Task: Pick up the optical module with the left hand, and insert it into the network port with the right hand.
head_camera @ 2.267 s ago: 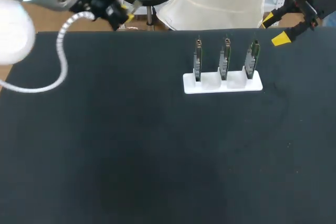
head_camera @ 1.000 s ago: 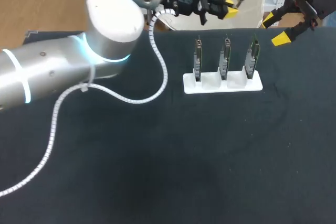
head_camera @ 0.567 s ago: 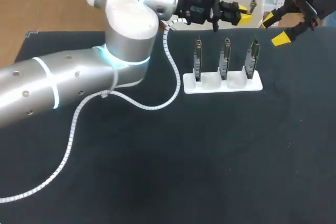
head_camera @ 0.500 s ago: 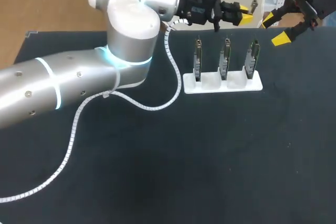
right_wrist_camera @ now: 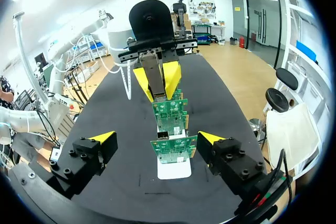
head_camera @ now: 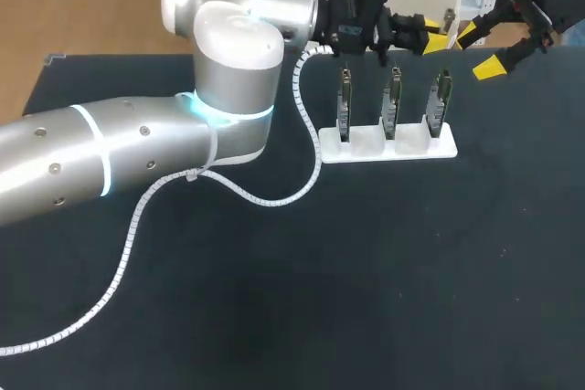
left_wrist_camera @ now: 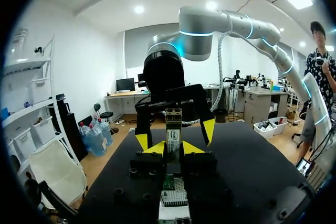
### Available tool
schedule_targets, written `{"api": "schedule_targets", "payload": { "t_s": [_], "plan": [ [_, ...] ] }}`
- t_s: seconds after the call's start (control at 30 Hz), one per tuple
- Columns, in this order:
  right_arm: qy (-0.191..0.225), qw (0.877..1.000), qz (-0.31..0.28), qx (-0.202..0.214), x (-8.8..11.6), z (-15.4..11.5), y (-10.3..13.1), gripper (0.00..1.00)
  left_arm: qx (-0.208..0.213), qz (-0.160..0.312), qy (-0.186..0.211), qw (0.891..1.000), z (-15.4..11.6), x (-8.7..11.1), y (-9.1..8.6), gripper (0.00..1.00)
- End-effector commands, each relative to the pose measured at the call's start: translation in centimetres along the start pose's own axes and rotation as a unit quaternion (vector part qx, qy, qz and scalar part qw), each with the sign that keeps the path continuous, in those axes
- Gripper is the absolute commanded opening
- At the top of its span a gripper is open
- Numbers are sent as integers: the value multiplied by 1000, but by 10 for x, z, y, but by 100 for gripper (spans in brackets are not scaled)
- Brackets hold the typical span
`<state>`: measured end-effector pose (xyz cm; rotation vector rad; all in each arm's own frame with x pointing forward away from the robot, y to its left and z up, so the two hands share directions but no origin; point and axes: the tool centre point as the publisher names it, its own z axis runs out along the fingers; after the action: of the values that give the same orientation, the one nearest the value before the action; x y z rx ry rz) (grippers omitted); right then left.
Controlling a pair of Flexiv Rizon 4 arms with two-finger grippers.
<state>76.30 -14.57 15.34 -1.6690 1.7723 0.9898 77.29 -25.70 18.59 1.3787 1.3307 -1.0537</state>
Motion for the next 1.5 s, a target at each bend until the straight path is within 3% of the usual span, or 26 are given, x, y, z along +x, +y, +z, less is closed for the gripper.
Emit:
{"api": "schedule_targets", "payload": {
  "t_s": [0.03, 0.63, 0.8, 1.5],
  "plan": [
    [0, 1000, -1, 2, 0, 0, 2, 100, 4, -1, -4, 1000, 2, 2, 1, 0],
    [0, 1000, -1, 2, 0, 0, 2, 100, 12, -13, -34, 999, 16, 0, -6, 0],
    [0, 1000, -1, 2, 0, 0, 2, 100, -14, -20, -40, 999, 16, 1, -9, 0],
    [0, 1000, -1, 2, 0, 0, 2, 100, -17, -33, -33, 999, 19, 6, -10, 0]
  ]
}}
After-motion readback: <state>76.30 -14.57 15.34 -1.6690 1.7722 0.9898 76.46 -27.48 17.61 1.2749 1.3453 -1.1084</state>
